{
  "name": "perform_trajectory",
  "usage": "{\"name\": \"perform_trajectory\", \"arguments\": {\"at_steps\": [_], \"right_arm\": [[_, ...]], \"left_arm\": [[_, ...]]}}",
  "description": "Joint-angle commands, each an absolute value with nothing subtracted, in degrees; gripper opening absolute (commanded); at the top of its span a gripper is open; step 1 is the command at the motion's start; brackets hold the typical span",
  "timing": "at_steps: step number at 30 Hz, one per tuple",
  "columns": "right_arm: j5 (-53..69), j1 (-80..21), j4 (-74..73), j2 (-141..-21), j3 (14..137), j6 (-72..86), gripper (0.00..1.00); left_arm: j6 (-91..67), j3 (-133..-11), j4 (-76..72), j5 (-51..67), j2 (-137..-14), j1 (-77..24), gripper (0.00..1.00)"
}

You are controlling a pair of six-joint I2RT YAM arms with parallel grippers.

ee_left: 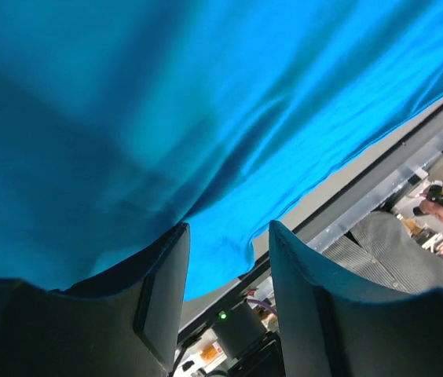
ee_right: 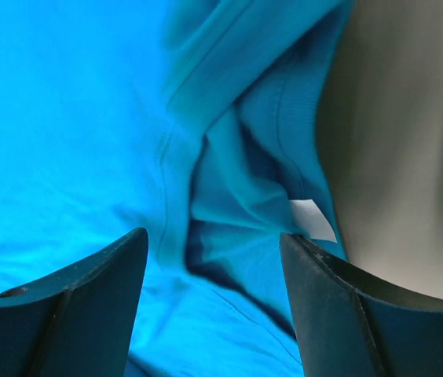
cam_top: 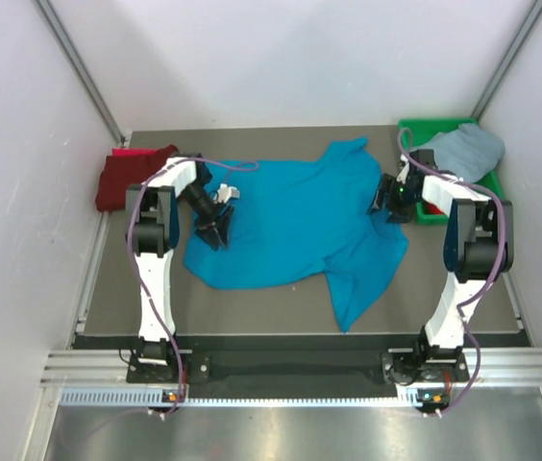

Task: Fold and stack the t-shirts
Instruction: Flatten the tshirt out

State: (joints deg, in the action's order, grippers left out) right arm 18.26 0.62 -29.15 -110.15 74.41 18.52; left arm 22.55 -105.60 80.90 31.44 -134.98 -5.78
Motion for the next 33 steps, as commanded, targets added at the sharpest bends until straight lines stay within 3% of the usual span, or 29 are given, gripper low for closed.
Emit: {"name": "perform_trajectory", "arguments": {"at_steps": [1, 9, 20, 27, 33], "right_arm": [[14.0, 2.3, -29.1, -112.3, 77.3, 14.9, 0.69], [11.6, 4.0, -29.1, -115.0, 82.3, 12.7, 0.69], [10.6, 5.5, -29.3, -111.5, 87.4, 11.1, 0.68], [14.8, 3.8, -30.1, -101.6, 87.2, 14.1, 0.67], [17.3, 0.4, -30.1, -94.9, 80.5, 15.6, 0.67]], "left_arm": [[23.4, -109.9, 86.4, 24.9, -137.9, -3.5, 0.51], [23.2, -116.9, 86.3, 21.8, -140.9, -2.2, 0.51], [22.2, -126.6, 86.3, 25.4, -133.0, -2.2, 0.53], [23.3, -114.2, 86.3, 20.3, -118.9, -0.4, 0.54], [27.6, -102.9, 86.3, 17.5, -115.5, 5.4, 0.52]]}}
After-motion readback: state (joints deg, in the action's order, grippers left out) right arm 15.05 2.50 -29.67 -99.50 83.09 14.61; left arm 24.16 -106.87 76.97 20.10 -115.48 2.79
